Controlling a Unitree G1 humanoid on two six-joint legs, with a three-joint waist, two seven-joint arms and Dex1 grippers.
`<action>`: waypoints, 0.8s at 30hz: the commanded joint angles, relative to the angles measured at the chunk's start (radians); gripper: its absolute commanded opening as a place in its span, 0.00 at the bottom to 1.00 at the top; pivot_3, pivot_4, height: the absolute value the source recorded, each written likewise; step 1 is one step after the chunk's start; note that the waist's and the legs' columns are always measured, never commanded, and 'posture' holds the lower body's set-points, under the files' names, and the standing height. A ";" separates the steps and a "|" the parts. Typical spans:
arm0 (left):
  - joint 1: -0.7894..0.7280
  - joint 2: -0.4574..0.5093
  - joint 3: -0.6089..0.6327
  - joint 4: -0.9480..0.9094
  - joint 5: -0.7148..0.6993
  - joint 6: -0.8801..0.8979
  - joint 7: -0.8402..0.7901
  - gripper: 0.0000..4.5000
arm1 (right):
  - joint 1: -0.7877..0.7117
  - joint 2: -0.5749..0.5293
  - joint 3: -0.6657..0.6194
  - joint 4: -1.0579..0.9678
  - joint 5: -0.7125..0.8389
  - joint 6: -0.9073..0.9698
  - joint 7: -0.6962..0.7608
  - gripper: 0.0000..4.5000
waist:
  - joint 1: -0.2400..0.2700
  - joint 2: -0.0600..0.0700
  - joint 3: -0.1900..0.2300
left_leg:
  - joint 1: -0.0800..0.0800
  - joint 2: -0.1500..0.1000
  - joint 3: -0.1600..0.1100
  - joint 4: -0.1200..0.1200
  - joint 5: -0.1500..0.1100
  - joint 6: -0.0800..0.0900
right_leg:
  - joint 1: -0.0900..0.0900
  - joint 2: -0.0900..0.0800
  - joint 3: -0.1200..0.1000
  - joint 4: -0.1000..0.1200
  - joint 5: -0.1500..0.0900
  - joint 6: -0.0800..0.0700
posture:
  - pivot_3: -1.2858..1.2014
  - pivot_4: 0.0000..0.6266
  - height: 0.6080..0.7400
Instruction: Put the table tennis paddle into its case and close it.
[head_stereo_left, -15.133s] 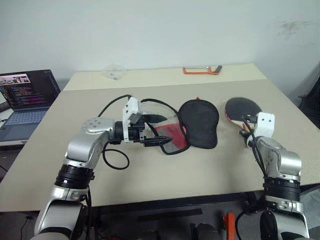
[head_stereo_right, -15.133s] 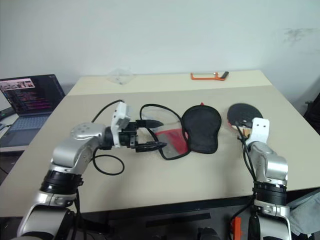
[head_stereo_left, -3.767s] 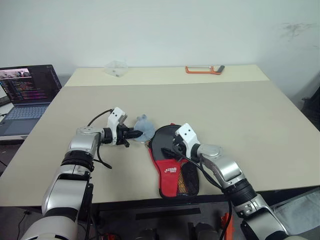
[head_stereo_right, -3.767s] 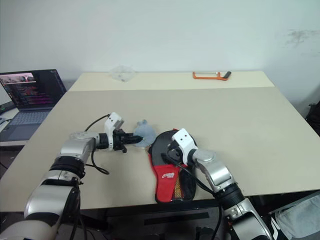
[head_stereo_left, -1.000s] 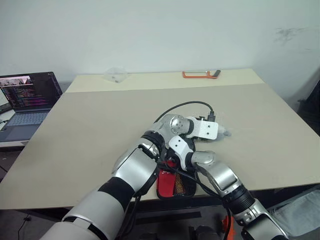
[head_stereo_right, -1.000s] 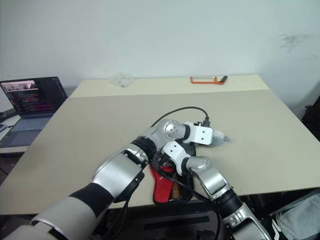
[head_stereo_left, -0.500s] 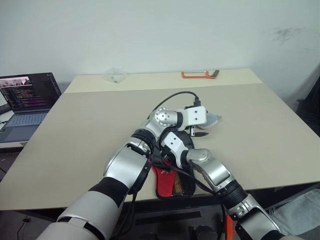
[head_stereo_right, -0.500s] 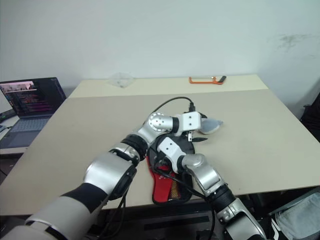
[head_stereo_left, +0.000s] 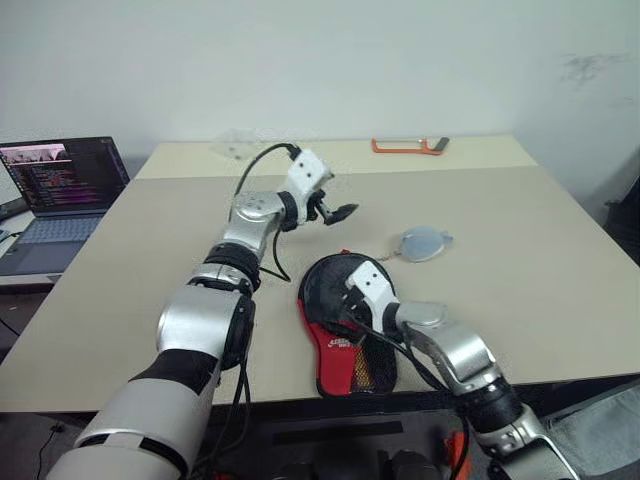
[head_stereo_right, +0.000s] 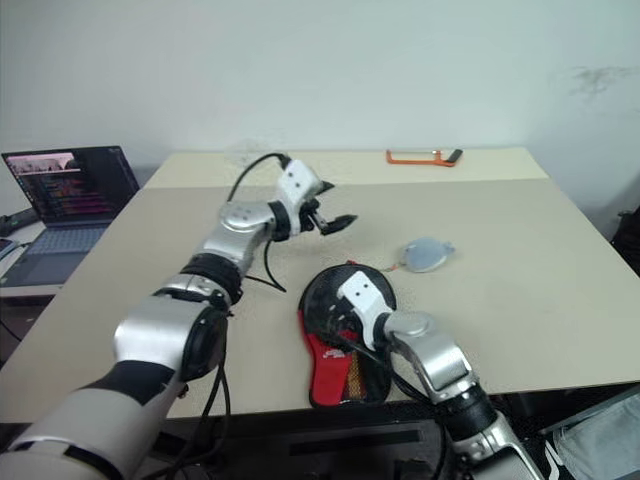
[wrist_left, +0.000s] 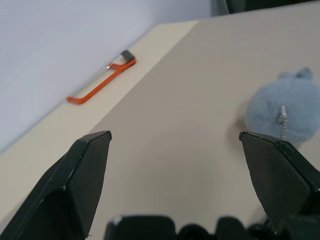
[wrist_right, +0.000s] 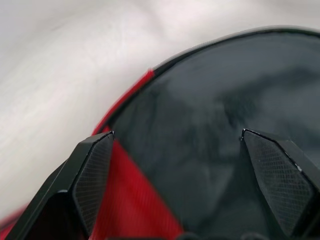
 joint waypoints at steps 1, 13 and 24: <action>0.043 0.009 0.043 -0.084 -0.085 0.022 -0.133 0.99 | -0.043 -0.046 -0.089 -0.231 0.076 0.109 0.010 1.00 | 0.000 0.000 0.000 | -0.005 0.000 0.000 0.001 0.000 0.000 | -0.006 0.000 0.000 0.001 0.000 0.000 | 0.52 0.24 1.00; 0.421 0.012 -0.084 -0.533 -0.161 0.224 -0.464 0.99 | -0.010 -0.475 -0.274 -0.277 0.090 0.057 0.046 1.00 | 0.012 0.000 0.001 | -0.010 0.000 0.000 -0.001 0.000 0.000 | -0.007 -0.001 0.000 -0.004 0.000 -0.001 | 0.52 0.24 1.00; 0.444 -0.040 -0.184 -0.502 -0.119 0.199 -0.403 0.99 | -0.205 -0.465 -0.030 0.350 -0.210 -0.488 0.010 1.00 | 0.013 -0.001 0.002 | -0.006 0.001 0.007 0.000 0.000 0.000 | -0.006 -0.001 0.003 0.000 0.001 0.000 | 0.52 0.24 1.00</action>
